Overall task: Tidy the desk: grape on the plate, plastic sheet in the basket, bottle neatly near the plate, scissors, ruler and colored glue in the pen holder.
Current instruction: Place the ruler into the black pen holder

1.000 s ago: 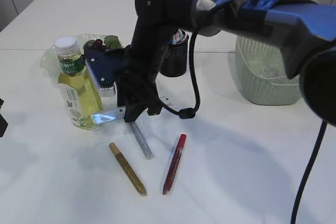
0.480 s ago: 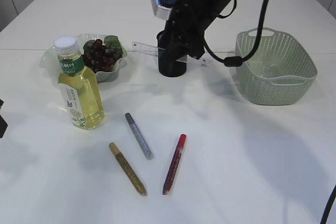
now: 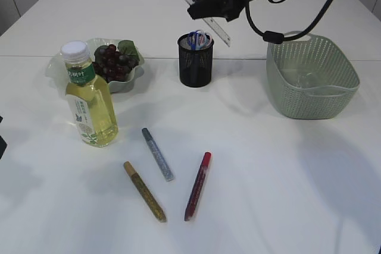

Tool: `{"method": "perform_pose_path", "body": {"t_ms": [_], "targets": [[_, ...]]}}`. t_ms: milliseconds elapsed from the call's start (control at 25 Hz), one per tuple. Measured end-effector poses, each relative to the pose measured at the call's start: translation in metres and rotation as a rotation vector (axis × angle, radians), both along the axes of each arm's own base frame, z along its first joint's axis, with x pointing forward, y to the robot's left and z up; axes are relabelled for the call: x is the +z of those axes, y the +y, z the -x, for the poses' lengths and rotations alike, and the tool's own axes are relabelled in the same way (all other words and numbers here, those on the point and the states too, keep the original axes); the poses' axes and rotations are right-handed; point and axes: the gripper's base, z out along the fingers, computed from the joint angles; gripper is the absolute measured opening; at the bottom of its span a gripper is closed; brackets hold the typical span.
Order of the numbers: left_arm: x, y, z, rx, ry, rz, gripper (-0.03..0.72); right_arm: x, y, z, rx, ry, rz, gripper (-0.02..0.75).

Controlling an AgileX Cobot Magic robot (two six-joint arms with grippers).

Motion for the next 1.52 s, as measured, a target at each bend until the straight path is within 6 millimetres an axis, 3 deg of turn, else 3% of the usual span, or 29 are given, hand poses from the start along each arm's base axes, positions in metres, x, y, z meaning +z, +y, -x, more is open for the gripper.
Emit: {"method": "perform_pose_path", "body": {"t_ms": [400, 800, 1120, 1520], "targets": [[-0.001, 0.001, 0.004, -0.002, 0.042, -0.008, 0.362, -0.035, 0.003, -0.038, -0.134, 0.015, -0.350, 0.309], [-0.002, 0.001, 0.006, -0.003, 0.065, -0.013, 0.362, -0.049, 0.004, -0.061, -0.207, -0.018, -0.480, 0.309], [-0.002, 0.001, 0.006, -0.003, 0.065, -0.013, 0.361, -0.072, 0.003, -0.071, -0.261, 0.015, -0.565, 0.309], [-0.002, 0.001, 0.006, -0.003, 0.065, -0.013, 0.359, -0.074, 0.001, -0.074, -0.302, -0.017, -0.569, 0.309]]}}
